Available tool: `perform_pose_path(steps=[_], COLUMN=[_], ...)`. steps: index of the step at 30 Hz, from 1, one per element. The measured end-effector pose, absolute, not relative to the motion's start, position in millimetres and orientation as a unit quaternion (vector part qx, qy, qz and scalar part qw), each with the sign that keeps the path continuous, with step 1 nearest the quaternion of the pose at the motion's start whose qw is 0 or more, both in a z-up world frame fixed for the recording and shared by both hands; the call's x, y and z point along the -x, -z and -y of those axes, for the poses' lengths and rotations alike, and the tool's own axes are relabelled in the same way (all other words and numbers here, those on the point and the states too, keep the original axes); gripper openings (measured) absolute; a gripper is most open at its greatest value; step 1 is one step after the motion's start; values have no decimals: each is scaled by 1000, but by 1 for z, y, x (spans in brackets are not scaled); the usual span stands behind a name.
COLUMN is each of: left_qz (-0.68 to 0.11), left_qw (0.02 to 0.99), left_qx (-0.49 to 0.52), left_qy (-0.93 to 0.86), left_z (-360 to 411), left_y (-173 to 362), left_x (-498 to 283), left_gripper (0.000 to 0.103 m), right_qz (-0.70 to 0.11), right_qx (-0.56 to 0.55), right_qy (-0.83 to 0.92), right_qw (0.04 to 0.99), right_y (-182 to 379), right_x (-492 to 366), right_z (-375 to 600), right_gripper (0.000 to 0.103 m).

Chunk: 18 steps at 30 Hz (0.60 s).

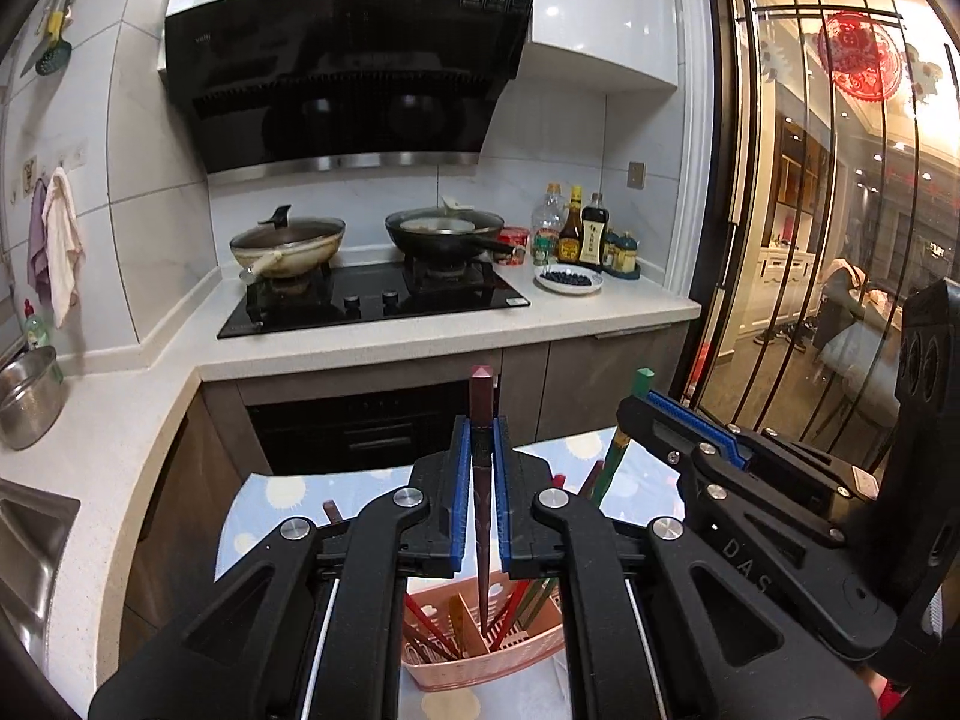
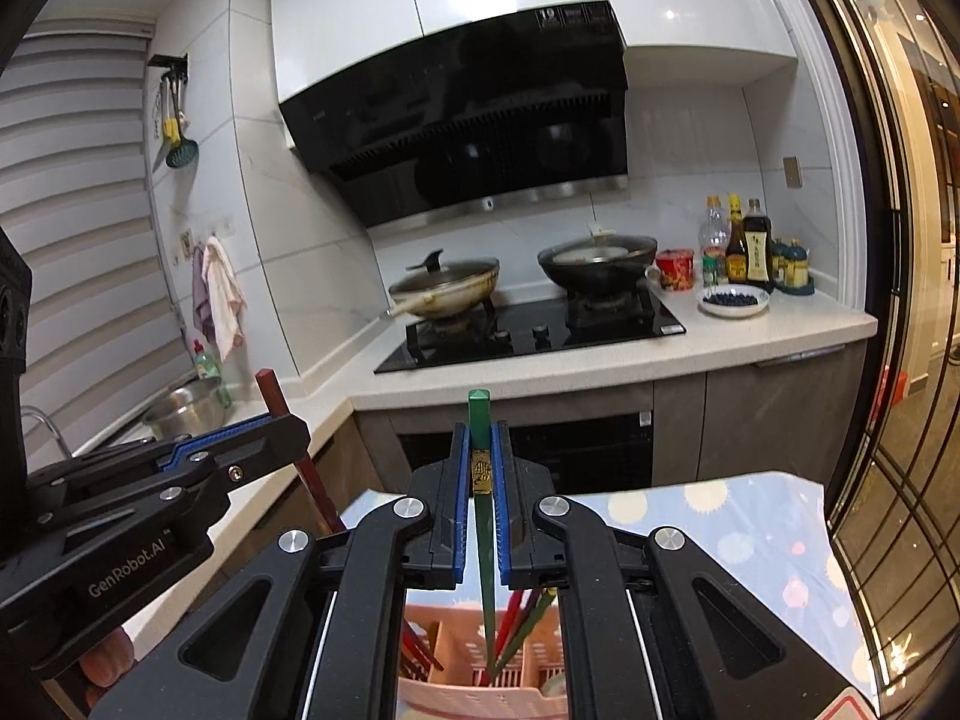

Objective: Organize utensils

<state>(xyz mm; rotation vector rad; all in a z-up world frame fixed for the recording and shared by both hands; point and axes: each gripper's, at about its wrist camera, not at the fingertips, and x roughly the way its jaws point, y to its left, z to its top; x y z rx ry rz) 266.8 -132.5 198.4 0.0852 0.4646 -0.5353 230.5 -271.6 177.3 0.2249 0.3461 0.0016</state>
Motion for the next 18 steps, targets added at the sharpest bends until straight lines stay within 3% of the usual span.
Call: perform_pose_path(steps=[4,6,8,10,18], left_qz=[-243,-246,-241,-233,-237], left_qw=[934,936,940,946,947], left_qx=[-39,-40,-40,-47,-56], left_qy=[258,250,237,220,209], left_z=[135,135,133,133,124], left_y=[-185,-181,-179,-176,-166], left_x=[-270,-268,-264,-257,-237], left_gripper=[9,20,49,56,63], right_qz=[-195,-196,-194,-191,-198], right_qx=[-104,-102,-104,-108,-101], right_qy=[-3,1,3,8,10], right_qw=[975,975,975,975,975], right_y=[-162,-158,-156,-153,-147], right_x=[-235,-232,-226,-222,-194], right_z=[270,270,270,271,267], right_gripper=[10,17,26,35,41])
